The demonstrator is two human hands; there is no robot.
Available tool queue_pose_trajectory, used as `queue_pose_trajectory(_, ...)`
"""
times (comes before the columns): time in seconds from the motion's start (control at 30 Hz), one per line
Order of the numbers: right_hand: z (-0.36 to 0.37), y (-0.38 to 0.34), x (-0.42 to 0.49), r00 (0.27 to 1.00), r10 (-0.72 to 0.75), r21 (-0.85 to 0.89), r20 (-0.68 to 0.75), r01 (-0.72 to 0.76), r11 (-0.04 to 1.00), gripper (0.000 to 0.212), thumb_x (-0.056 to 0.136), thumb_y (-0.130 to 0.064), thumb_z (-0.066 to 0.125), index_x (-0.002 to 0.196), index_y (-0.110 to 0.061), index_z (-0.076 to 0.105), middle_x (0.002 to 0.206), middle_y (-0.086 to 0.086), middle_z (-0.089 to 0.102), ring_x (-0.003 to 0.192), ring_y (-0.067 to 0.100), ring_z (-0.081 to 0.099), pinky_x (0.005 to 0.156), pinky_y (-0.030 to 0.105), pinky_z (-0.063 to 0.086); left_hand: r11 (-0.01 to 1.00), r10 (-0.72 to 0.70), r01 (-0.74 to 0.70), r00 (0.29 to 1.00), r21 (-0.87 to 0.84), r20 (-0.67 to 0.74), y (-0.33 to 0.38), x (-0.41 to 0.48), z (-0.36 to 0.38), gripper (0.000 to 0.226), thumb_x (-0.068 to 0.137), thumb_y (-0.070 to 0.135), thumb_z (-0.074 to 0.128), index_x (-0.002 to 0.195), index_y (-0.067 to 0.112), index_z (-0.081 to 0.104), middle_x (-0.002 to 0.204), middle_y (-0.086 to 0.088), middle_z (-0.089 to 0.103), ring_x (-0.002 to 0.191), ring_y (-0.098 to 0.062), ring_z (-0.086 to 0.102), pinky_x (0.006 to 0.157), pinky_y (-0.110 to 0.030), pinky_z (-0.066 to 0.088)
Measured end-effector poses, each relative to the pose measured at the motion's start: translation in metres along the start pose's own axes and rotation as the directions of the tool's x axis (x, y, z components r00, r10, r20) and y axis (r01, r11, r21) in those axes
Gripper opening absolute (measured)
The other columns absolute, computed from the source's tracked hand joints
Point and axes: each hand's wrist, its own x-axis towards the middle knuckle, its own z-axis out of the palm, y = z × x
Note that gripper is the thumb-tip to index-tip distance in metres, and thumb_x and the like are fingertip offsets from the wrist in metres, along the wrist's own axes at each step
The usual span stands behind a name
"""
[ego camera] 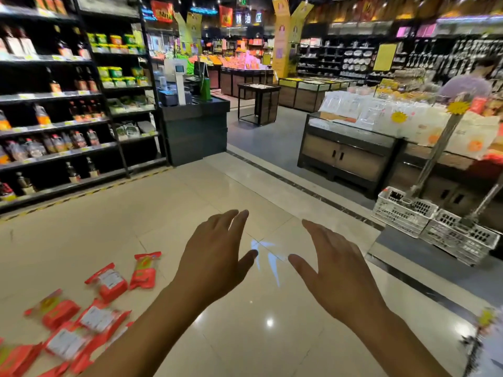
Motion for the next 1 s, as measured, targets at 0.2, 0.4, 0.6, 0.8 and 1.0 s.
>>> queue_pose_trajectory(0.2,0.013,0.033,0.08,1.0,-0.009,0.009,-0.015,0.009,1.0,0.065,0.098,-0.055,0.048,0.155,-0.031,0.028,0.156,-0.01,0.041,0.141,0.012,0.038,0.116,0.03,0.025,1.0,0.0,-0.001,0.999,0.016,0.035,-0.007,0.076,0.024,0.077,0.094,0.057,0.057,0.158,0.024,0.028,0.159,0.002,0.04,0.142,-0.022,0.041,0.114,-0.035,0.036)
queue_pose_trajectory(0.4,0.034,0.077,0.18,0.996,-0.08,0.052,0.038,0.078,0.996,0.067,0.099,-0.058,0.044,0.157,-0.032,0.022,0.161,-0.011,0.033,0.146,0.011,0.033,0.119,0.032,0.023,0.995,-0.077,0.074,0.996,0.07,0.033,-0.006,0.157,0.06,0.078,0.095,0.058,0.054,0.159,0.026,0.022,0.163,0.003,0.033,0.147,-0.022,0.034,0.118,-0.035,0.03)
queue_pose_trajectory(0.6,0.041,0.119,0.303,0.975,-0.198,0.136,0.097,0.184,0.973,0.071,0.095,-0.062,0.043,0.157,-0.034,0.022,0.163,-0.007,0.031,0.147,0.015,0.034,0.12,0.038,0.028,0.962,-0.209,0.207,0.978,0.177,-0.009,-0.001,0.24,0.08,0.078,0.098,0.058,0.049,0.16,0.027,0.014,0.166,0.003,0.024,0.151,-0.021,0.026,0.122,-0.035,0.021)
queue_pose_trajectory(0.8,0.059,0.119,0.397,0.917,-0.365,0.237,0.161,0.323,0.916,0.069,0.097,-0.058,0.048,0.156,-0.032,0.025,0.162,-0.006,0.034,0.146,0.018,0.036,0.118,0.038,0.03,0.887,-0.415,0.404,0.91,0.224,0.0,-0.013,0.28,0.093,0.077,0.098,0.057,0.048,0.16,0.026,0.016,0.166,0.003,0.025,0.15,-0.021,0.026,0.123,-0.036,0.021)
queue_pose_trajectory(1.0,0.107,0.073,0.442,0.81,-0.531,0.307,0.248,0.455,0.836,0.068,0.099,-0.054,0.048,0.157,-0.028,0.024,0.162,-0.006,0.034,0.146,0.016,0.034,0.118,0.035,0.026,0.757,-0.622,0.603,0.783,0.251,-0.004,-0.059,0.274,0.102,0.076,0.097,0.057,0.051,0.159,0.025,0.022,0.165,0.002,0.028,0.149,-0.022,0.029,0.121,-0.037,0.023)
